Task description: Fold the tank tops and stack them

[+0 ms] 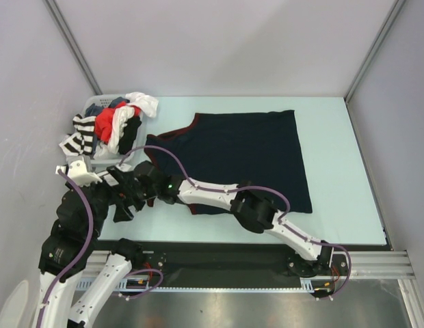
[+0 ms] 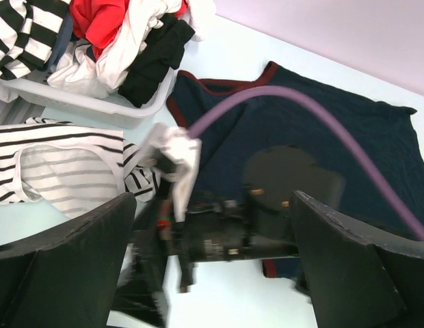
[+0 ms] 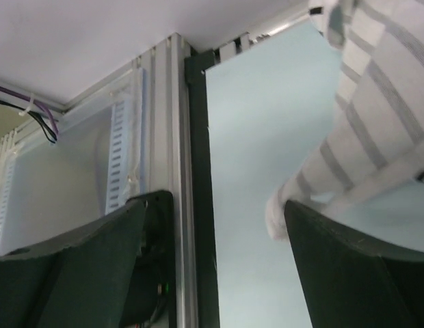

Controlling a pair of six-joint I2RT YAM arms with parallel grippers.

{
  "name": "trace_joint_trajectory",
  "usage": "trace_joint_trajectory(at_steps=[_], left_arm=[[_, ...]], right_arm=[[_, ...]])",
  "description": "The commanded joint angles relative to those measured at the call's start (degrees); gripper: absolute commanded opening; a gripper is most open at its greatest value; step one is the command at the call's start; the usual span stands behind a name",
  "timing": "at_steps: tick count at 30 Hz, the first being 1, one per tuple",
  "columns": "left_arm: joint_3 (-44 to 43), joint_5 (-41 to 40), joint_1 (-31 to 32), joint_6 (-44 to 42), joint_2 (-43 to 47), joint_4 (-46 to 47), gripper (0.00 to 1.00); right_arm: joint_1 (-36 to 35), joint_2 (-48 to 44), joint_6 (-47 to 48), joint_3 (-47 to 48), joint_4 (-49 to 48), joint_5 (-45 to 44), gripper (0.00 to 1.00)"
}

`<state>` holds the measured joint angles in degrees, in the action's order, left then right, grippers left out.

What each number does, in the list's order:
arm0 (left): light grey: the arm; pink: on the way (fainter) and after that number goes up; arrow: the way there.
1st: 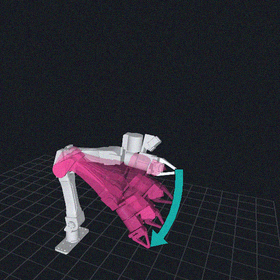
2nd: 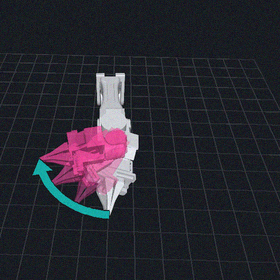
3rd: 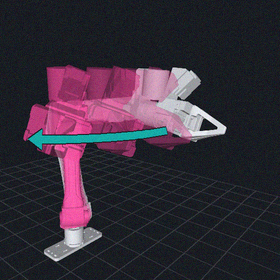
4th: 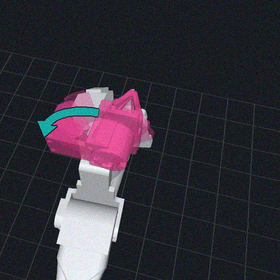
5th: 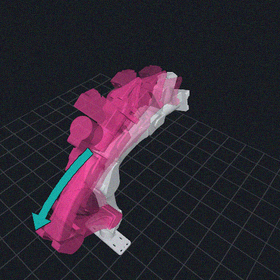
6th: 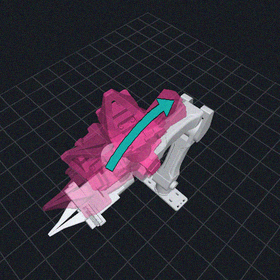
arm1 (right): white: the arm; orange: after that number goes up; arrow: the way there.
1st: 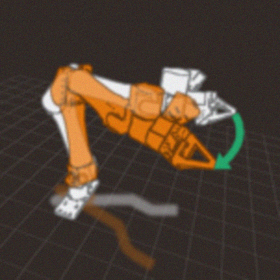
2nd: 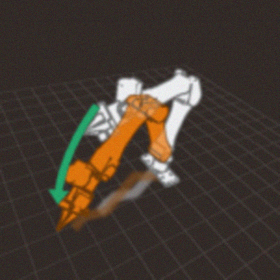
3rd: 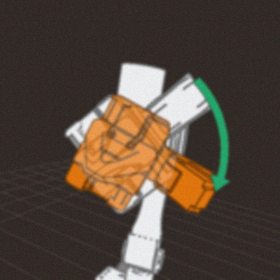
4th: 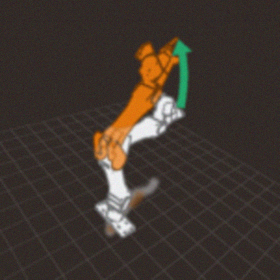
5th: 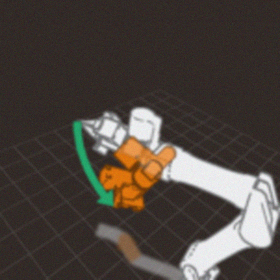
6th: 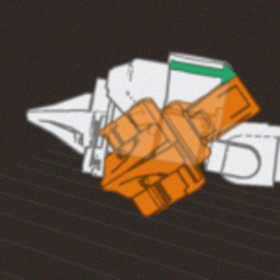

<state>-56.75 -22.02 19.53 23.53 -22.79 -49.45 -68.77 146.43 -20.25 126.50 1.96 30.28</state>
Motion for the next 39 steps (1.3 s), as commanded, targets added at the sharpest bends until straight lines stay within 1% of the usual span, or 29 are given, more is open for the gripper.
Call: trace_joint_trajectory(at_steps=[1,3,4,7,8,10,11,12,13,14,15,16,17,18,19,20,21,23,24,25,26,27,28,30,31,32,33,36,39], left_arm=[[-1.96,0.66,-0.37,0.47,-0.77,0.94,1.00],[-2.66,0.58,-0.37,0.47,-1.03,1.11,1.00],[-2.84,0.58,-0.37,0.64,-1.29,1.20,1.00],[-2.40,1.54,-0.37,0.99,-1.65,1.81,1.00],[-1.09,2.06,-0.37,1.25,-2.00,2.34,1.00],[0.76,3.38,-0.37,2.74,-2.70,3.13,1.00],[3.11,5.65,-0.37,3.62,-3.05,4.09,1.00],[4.70,7.07,-0.37,4.50,-3.58,5.06,1.00],[6.29,8.99,-0.37,6.94,-3.76,6.11,1.00],[9.87,12.41,-0.28,8.54,-3.67,8.56,1.00],[12.08,14.79,-0.28,9.94,-3.32,10.32,1.00],[14.02,16.64,-0.02,12.39,-3.14,12.08,1.00],[17.52,18.92,0.24,13.81,-2.97,14.62,1.00],[19.21,19.73,0.59,14.96,-2.62,15.78,1.00],[20.61,20.08,1.21,16.62,-2.44,16.66,1.00],[22.80,19.74,3.13,17.33,-2.44,17.63,0.99],[23.87,18.17,4.28,17.95,-2.44,17.81,0.97],[26.24,15.70,8.67,19.27,-3.40,18.34,0.97],[26.95,13.69,10.08,19.88,-4.10,18.60,0.99],[27.65,13.24,12.53,21.11,-5.24,19.12,0.99],[29.05,12.88,13.77,21.73,-6.03,20.43,0.99],[29.67,12.53,15.00,22.52,-6.65,21.14,0.99],[30.29,12.01,17.19,24.09,-7.18,21.85,0.99],[31.70,10.95,19.40,25.59,-8.24,23.87,0.99],[32.14,9.99,21.41,26.73,-8.76,24.57,0.98],[32.93,9.63,22.30,27.35,-9.20,25.80,0.97],[33.37,9.37,23.18,27.79,-10.42,26.33,0.94],[34.95,8.66,26.34,29.90,-13.58,29.49,0.91],[36.53,8.05,28.89,31.39,-16.40,32.92,0.89]], right_arm=[[2.32,-12.55,3.89,-8.15,-3.18,-5.05,0.91],[3.03,-19.12,5.04,-13.01,-4.32,-7.24,0.91],[3.12,-21.77,5.92,-18.77,-4.85,-7.69,0.92],[4.17,-31.36,4.88,-28.82,-8.71,-8.48,0.92],[4.43,-33.90,4.43,-36.51,-9.77,-10.66,0.92],[5.75,-41.97,3.64,-43.41,-10.92,-13.22,0.91],[6.45,-45.06,1.81,-50.49,-10.92,-16.36,0.90],[8.55,-47.70,0.58,-53.69,-10.31,-17.96,0.88],[9.87,-53.56,-1.35,-57.55,-10.04,-19.20,0.82],[11.28,-56.58,-5.29,-64.03,-9.69,-21.73,0.77],[13.03,-59.65,-7.67,-67.92,-8.47,-23.67,0.72],[15.75,-63.34,-9.61,-70.92,-6.98,-25.87,0.69],[17.25,-69.55,-12.85,-73.47,-4.88,-30.15,0.68],[18.49,-73.27,-13.84,-78.55,0.19,-33.24,0.67],[20.41,-76.44,-14.63,-80.60,2.59,-35.62,0.64],[21.30,-82.73,-15.95,-82.62,5.31,-40.69,0.62],[22.27,-85.58,-18.66,-85.60,10.73,-43.18,0.60],[26.12,-92.25,-21.57,-88.25,16.21,-47.49,0.56],[27.89,-93.86,-23.85,-89.22,21.02,-48.21,0.55],[29.64,-95.53,-24.83,-91.15,23.16,-48.82,0.53],[33.23,-96.85,-25.97,-91.77,25.53,-50.48,0.50],[34.92,-99.30,-27.72,-92.30,30.43,-51.54,0.49],[36.59,-100.54,-29.83,-93.09,32.56,-52.16,0.45],[42.12,-104.31,-31.42,-94.06,37.58,-52.52,0.44],[44.23,-105.46,-32.39,-94.94,38.90,-52.08,0.41],[46.25,-106.43,-32.48,-95.38,39.78,-50.43,0.39],[50.36,-107.31,-32.66,-95.73,41.71,-49.54,0.37],[56.53,-108.99,-33.27,-97.40,43.57,-45.41,0.33],[59.27,-108.90,-36.26,-98.02,45.94,-45.92,0.31]])
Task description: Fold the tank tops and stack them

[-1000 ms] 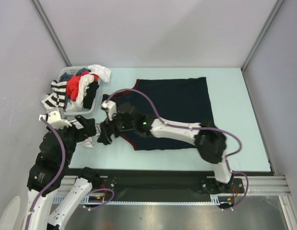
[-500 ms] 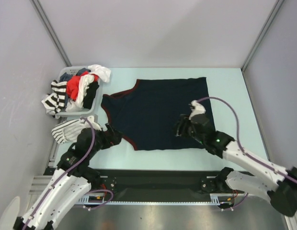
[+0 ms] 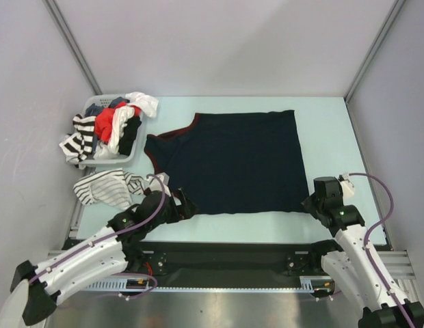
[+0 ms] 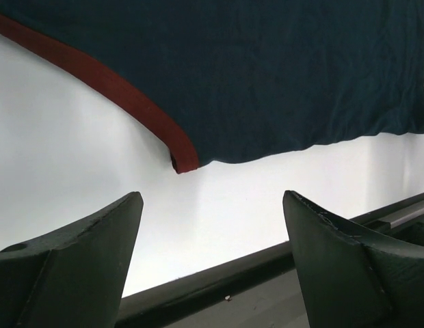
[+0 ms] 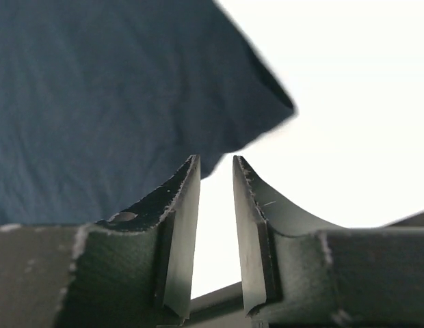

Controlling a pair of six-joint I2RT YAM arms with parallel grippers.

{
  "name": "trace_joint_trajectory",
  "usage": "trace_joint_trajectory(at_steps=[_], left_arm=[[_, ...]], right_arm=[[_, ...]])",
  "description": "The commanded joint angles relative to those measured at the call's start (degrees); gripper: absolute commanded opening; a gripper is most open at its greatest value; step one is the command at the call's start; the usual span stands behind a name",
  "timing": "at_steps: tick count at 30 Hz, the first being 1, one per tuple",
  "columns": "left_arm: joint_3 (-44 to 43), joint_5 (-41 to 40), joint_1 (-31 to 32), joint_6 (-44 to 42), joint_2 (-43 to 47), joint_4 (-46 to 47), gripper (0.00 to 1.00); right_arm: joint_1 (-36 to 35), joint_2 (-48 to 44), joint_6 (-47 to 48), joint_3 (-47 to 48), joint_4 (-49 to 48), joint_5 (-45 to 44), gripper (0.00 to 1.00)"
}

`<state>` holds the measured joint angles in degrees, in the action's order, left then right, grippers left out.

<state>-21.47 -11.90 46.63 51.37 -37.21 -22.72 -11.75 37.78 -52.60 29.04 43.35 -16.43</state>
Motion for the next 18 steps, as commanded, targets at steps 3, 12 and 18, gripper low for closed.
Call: trace_joint_trajectory(at_steps=[3,12,18], left_arm=[[2.75,-2.43,3.29,4.69,-3.48,9.53,0.89],[4.51,-3.48,3.47,4.17,-5.33,13.05,0.89],[4.69,-3.65,3.47,2.86,-4.71,12.26,0.91]], right_arm=[[3.57,-0.60,-5.06,-2.13,4.11,-0.01,0.34],[6.21,1.33,-8.13,-6.10,-4.76,-0.54,0.52],[7.97,6.15,-9.62,-6.45,-7.32,-0.36,0.54]])
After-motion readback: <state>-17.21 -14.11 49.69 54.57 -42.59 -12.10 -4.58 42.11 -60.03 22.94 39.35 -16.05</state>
